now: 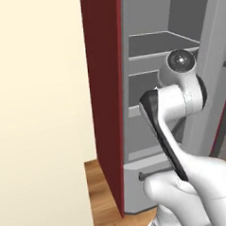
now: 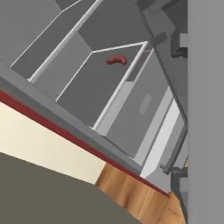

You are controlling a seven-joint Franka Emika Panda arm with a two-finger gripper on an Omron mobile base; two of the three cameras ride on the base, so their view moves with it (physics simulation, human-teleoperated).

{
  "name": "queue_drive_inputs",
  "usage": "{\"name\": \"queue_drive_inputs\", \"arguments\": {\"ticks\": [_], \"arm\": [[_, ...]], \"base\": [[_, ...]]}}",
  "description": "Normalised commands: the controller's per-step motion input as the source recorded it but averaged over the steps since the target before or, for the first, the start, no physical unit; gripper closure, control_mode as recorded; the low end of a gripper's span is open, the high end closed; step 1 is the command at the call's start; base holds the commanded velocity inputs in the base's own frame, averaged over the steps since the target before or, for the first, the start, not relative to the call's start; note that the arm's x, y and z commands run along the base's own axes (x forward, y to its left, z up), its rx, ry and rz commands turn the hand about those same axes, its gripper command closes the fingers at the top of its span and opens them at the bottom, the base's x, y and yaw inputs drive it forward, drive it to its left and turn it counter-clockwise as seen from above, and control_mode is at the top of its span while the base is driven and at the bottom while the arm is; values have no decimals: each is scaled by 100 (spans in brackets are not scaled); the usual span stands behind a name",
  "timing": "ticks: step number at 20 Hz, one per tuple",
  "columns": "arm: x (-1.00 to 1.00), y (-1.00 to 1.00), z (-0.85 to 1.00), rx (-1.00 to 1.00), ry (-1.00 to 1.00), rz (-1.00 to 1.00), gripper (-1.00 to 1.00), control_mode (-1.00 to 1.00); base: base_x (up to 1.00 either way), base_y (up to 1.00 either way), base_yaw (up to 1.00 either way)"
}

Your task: Move the hot dog bun to the plate on the dining table and place the condiment next to that plate. Then navigate to the fridge and take the sausage and place it on the plate as well.

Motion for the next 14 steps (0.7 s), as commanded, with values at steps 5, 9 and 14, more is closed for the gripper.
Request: {"name": "queue_drive_inputs", "arguments": {"ticks": [5,9,14], "arm": [[60,-10,-32,-27,11,-6,-100,-100],[68,-57,-29,-26,25,-14,-100,-100],[24,-84,-21,-25,27,-17,-100,-100]], "base": [[0,0,0],[0,0,0],[0,0,0]]}}
